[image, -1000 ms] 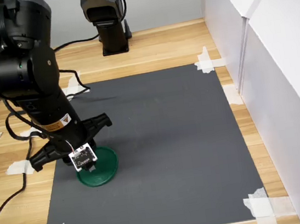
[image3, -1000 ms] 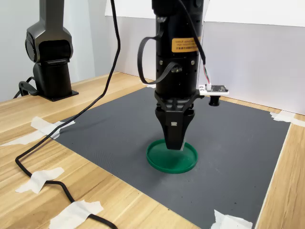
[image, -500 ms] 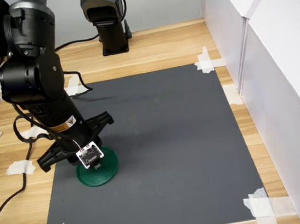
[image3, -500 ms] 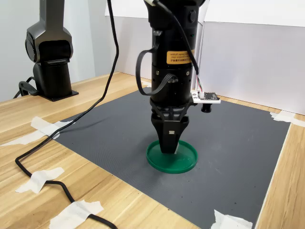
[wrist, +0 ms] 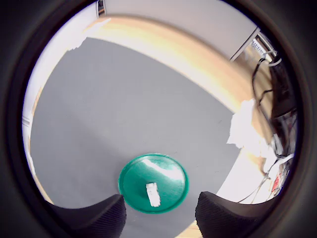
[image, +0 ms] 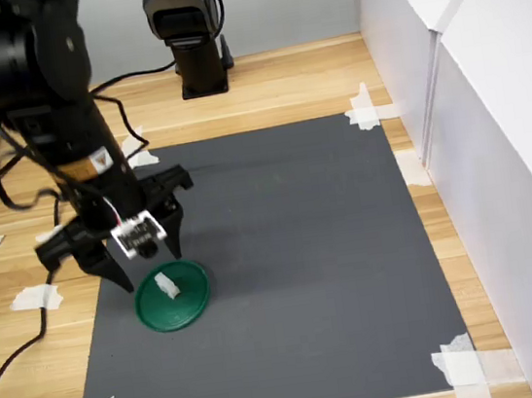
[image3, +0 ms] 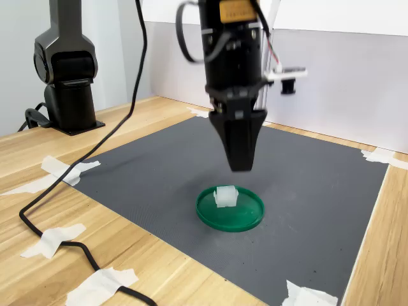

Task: Grasp a white terminal and put it on the green lid.

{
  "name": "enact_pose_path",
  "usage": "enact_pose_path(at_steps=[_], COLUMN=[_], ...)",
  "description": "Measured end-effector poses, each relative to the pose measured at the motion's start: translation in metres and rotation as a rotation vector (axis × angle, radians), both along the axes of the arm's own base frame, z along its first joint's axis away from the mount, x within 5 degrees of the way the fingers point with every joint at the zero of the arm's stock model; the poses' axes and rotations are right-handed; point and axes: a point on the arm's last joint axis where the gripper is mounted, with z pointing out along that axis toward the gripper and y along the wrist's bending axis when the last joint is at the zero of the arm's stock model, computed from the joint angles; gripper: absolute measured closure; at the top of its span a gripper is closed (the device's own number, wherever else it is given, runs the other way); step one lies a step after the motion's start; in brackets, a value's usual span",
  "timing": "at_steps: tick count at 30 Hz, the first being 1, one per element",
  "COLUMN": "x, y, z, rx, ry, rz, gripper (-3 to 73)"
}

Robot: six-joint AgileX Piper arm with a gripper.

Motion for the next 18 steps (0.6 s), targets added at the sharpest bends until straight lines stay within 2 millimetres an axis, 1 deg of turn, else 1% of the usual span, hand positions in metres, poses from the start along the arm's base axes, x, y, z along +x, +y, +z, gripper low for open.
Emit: enact_pose_path(at_steps=[2, 4, 6, 8, 10, 11, 12, 14, 16, 17, 18], x=[-0.012, -0.026, -0.042, -0.061, -0.080, -0.090, -0.100, -0.118, -0.137, -0.146, -0.154], y=[0.002, 0.005, 0.008, 0.012, 0.014, 0.015, 0.016, 0.018, 0.019, 0.020, 0.021], z=[0.026, 0.046, 0.062, 0.075, 0.083, 0.085, 0.086, 0.085, 0.085, 0.087, 0.085], rx=[0.010, 0.041, 0.075, 0.115, 0.142, 0.153, 0.162, 0.183, 0.209, 0.222, 0.240], ry=[-0.069, -0.131, -0.196, -0.255, -0.303, -0.323, -0.343, -0.373, -0.418, -0.449, -0.465], rz=[-0.020, -0.053, -0.084, -0.114, -0.138, -0.152, -0.166, -0.198, -0.235, -0.251, -0.273], gripper=[12.8, 17.2, 23.7, 32.5, 42.0, 47.9, 54.0, 63.6, 68.4, 69.5, 70.0])
